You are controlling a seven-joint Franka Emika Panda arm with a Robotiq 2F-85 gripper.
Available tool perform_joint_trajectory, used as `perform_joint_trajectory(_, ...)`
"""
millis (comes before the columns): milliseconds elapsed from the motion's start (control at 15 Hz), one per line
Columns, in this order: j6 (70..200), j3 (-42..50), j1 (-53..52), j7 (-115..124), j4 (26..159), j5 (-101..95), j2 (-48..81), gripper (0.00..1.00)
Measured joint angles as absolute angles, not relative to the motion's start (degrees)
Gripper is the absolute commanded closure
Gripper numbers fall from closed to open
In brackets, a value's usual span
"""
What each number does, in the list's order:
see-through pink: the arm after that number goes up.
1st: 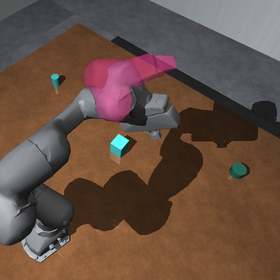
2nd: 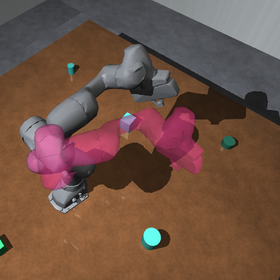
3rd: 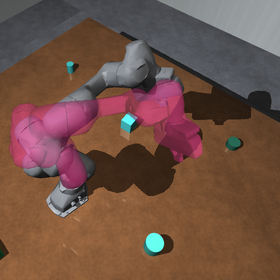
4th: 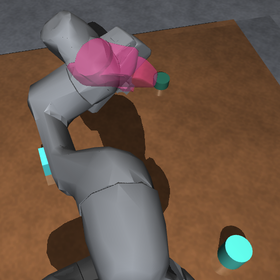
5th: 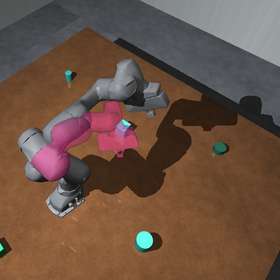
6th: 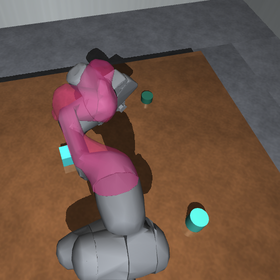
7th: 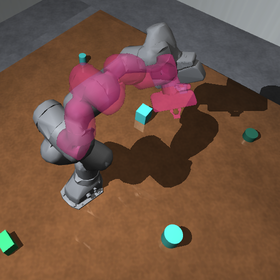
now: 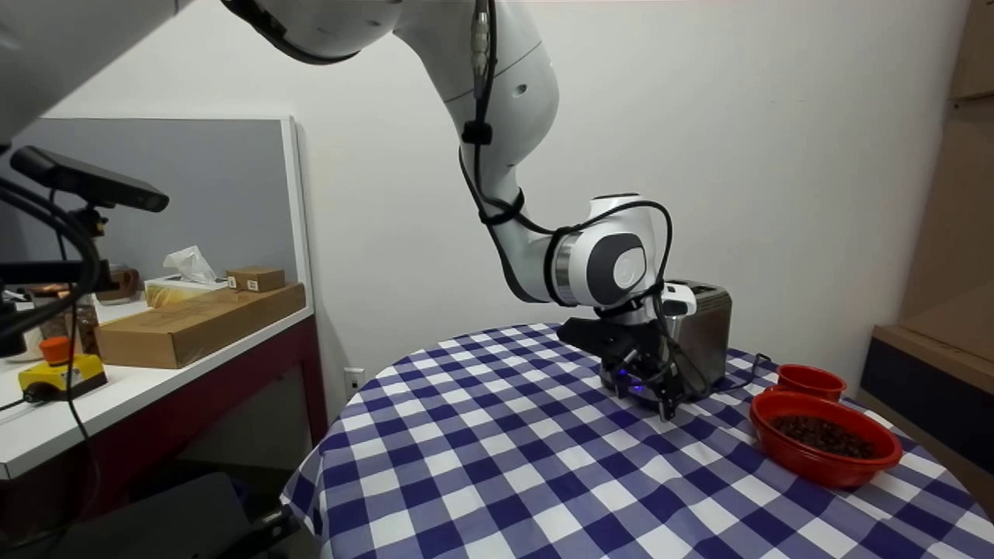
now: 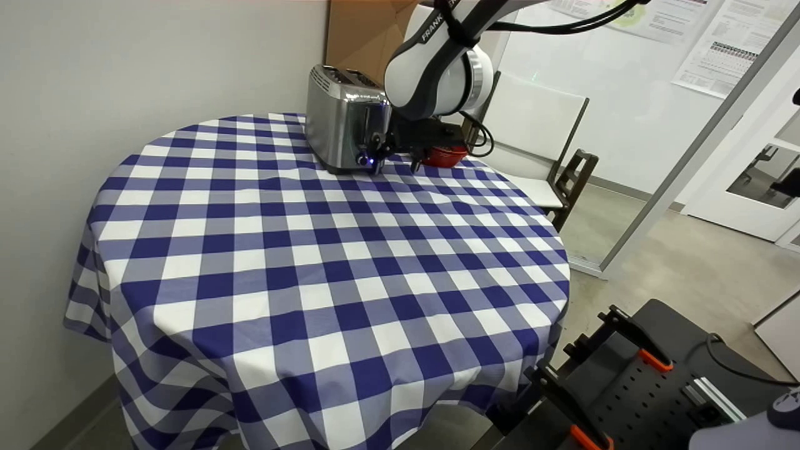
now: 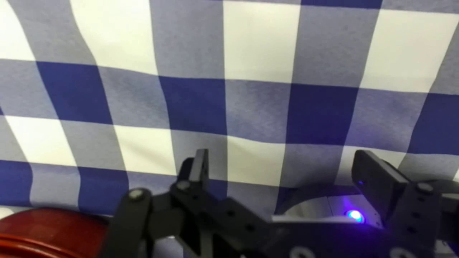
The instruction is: Push the toaster lever button
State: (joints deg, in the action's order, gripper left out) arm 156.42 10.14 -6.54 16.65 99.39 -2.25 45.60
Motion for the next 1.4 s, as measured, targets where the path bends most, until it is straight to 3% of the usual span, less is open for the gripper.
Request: perform_joint_trajectory(1400,164.55,11.24,-7.09,14.06,98.73,-3.19,48.20,0.00)
